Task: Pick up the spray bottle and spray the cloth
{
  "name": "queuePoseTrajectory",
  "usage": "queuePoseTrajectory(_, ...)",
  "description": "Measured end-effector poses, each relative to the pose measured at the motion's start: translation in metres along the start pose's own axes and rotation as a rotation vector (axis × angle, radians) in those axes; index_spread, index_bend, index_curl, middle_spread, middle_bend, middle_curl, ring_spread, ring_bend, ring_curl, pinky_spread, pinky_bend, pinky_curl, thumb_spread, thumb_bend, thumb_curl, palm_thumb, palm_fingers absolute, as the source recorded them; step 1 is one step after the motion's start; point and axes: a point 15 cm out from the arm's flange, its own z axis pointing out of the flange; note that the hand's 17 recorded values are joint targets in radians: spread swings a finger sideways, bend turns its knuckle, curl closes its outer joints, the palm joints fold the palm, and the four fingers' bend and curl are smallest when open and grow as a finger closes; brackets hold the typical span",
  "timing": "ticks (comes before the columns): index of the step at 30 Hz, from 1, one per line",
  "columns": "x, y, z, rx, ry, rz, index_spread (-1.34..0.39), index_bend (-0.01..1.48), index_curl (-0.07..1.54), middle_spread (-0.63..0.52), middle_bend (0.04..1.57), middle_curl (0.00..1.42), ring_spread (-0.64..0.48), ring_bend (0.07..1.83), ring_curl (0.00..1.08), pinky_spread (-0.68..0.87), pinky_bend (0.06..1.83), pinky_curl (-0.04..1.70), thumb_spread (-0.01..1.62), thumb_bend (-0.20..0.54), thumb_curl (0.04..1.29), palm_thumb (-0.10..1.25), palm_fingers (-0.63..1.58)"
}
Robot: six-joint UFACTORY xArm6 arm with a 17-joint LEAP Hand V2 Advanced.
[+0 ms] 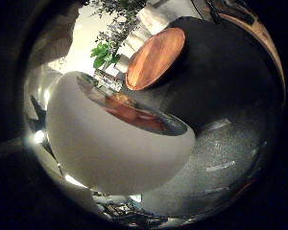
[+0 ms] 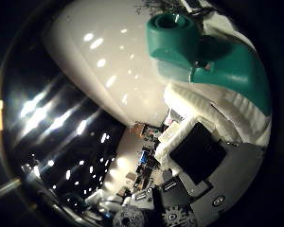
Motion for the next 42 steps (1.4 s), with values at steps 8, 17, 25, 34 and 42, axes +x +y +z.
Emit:
queuePoseTrajectory(8, -0.022, 0.007, -0.002, 0.009, -0.011, -0.014, -0.37, 1.08, 1.05, -0.3, 1.23, 1.15, -0.3, 1.45, 0.95, -0.29, 1.16, 1.45, 1.23, -0.012, 0.37, 0.93, 0.69)
queuePoseTrajectory(17, -0.064, 0.01, 0.013, -0.021, -0.029, -0.085, -0.36, 1.08, 1.04, -0.3, 1.23, 1.14, -0.3, 1.44, 0.95, -0.27, 1.17, 1.44, 1.23, -0.011, 0.38, 0.94, 0.7)
queuePoseTrajectory(25, -0.086, 0.012, 0.019, -0.036, -0.035, -0.113, -0.36, 1.09, 1.03, -0.3, 1.24, 1.14, -0.3, 1.44, 0.95, -0.26, 1.16, 1.45, 1.22, -0.012, 0.38, 0.94, 0.7)
queuePoseTrajectory(34, -0.111, 0.032, 0.031, -0.132, 0.011, -0.066, -0.35, 1.11, 1.02, -0.3, 1.24, 1.14, -0.3, 1.43, 0.96, -0.25, 1.16, 1.45, 1.22, -0.014, 0.39, 0.93, 0.72)
queuePoseTrajectory(42, -0.119, 0.057, 0.037, -0.241, 0.108, 0.002, -0.35, 1.11, 1.01, -0.29, 1.23, 1.13, -0.3, 1.42, 0.95, -0.24, 1.16, 1.44, 1.22, -0.013, 0.39, 0.92, 0.75)
